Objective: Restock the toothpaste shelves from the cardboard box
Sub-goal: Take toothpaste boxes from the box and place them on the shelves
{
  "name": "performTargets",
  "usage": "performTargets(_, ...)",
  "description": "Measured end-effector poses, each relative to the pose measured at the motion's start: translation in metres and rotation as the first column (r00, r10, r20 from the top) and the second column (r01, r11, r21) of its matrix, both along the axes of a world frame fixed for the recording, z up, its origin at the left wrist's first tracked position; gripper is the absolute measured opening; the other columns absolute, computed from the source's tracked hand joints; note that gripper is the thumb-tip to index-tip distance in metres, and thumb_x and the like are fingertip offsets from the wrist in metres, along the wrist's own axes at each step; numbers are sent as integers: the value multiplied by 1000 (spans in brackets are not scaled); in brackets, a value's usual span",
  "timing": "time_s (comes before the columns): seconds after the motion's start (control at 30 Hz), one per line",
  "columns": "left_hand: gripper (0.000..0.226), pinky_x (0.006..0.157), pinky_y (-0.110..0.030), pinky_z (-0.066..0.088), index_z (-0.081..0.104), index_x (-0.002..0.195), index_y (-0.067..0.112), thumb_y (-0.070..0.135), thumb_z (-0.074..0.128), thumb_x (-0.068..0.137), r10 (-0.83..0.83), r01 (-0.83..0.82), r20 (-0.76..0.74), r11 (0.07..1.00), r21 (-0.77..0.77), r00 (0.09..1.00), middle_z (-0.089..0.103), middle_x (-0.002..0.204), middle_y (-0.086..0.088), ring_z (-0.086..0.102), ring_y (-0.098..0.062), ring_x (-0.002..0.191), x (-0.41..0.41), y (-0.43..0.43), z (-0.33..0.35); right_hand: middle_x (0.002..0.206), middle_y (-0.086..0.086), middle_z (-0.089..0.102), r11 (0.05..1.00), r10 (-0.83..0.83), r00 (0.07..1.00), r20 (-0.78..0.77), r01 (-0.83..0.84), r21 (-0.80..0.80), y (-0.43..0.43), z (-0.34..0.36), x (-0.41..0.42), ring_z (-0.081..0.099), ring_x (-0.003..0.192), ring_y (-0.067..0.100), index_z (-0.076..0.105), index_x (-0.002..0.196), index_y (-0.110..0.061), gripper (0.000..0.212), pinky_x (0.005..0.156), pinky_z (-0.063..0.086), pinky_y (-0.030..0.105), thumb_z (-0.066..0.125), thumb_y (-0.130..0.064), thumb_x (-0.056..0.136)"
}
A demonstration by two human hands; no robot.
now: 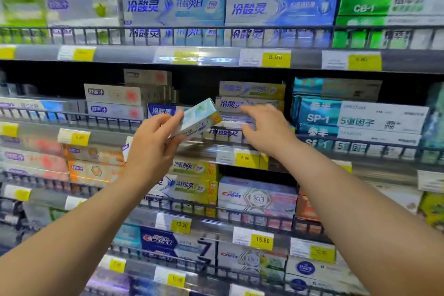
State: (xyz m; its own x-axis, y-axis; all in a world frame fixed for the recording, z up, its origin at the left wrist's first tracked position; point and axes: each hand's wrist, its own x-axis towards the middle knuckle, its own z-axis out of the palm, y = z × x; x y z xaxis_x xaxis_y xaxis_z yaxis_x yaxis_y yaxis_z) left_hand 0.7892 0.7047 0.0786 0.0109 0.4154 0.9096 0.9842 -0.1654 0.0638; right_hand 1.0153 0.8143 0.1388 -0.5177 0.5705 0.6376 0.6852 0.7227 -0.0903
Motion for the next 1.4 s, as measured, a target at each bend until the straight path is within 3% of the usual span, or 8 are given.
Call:
performTargets(0.13, 44, 81, -36, 42, 57, 127, 6, 13, 68, 84, -36, 35, -70, 999, -9, 997, 64, 114, -14, 57, -34, 97, 17, 6, 16, 143, 8, 41, 907, 180, 983, -26, -155, 392, -27, 2, 7, 37, 130, 27, 39, 141, -17, 73, 109, 28, 40, 71, -34, 78)
performTargets(0.33, 39, 83, -39, 45, 62, 118, 7, 20, 70, 82, -113, 111, -194, 994, -23, 975, 67, 112, -8, 62, -32, 95, 48, 16, 41, 117, 8, 59, 869, 90, 996, 4, -81, 488, -26, 1, 1, 51, 110, 28, 57, 124, -12, 56, 93, 43, 41, 77, -22, 72)
performTargets(0.5, 45, 96, -42, 38, 63, 121, 13, 34, 69, 81, 19, 18, -248, 989, 147, 969, 60, 128, -8, 54, -31, 113, 50, 24, 41, 106, 10, 60, 906, 83, 975, -205, 12, 424, -17, 4, 22, 49, 104, 31, 62, 116, -10, 43, 84, 46, 41, 70, -7, 74)
performTargets(0.7, 34, 92, -40, 38, 63, 115, 13, 36, 61, 89, 19, 0, -127, 989, 146, 992, 61, 114, -9, 54, -30, 105, 41, 36, 20, 118, 7, 54, 989, -67, 940, -334, 107, 104, 9, 16, 50, 37, 116, 24, 55, 127, -16, 45, 96, 31, 33, 65, -26, 85)
performTargets(1.03, 43, 93, -40, 37, 62, 115, 23, 52, 44, 89, 68, -68, -2, 996, -50, 998, 58, 117, 0, 48, -24, 109, 37, 58, -4, 130, 14, 51, 962, -264, 957, -115, 270, 37, 34, 17, 34, 34, 120, 31, 51, 133, -15, 46, 99, 30, 39, 52, -38, 92)
performTargets(1.17, 46, 95, -40, 36, 62, 118, 21, 51, 44, 89, 71, -72, -28, 997, -38, 997, 56, 121, -1, 47, -26, 109, 35, 59, -9, 133, 8, 51, 920, -327, 942, -76, 336, 204, 30, 14, 31, 32, 125, 31, 52, 132, -20, 41, 99, 27, 40, 49, -36, 94)
performTargets(1.23, 46, 96, -40, 35, 61, 120, 21, 50, 45, 89, 66, -67, -28, 997, -36, 997, 55, 123, -2, 46, -25, 111, 34, 59, -11, 139, 4, 48, 924, -268, 963, -27, 265, 275, 23, 8, 25, 32, 128, 31, 47, 136, -25, 46, 104, 23, 43, 44, -44, 94)
performTargets(1.4, 46, 96, -41, 35, 60, 122, 22, 50, 46, 89, 55, -56, -25, 997, -52, 998, 54, 126, -2, 46, -25, 113, 33, 59, -12, 155, 2, 22, 967, -247, 952, 182, 229, 115, 25, 2, 9, 17, 141, 27, 27, 146, -30, 57, 115, 1, 52, 19, -56, 96)
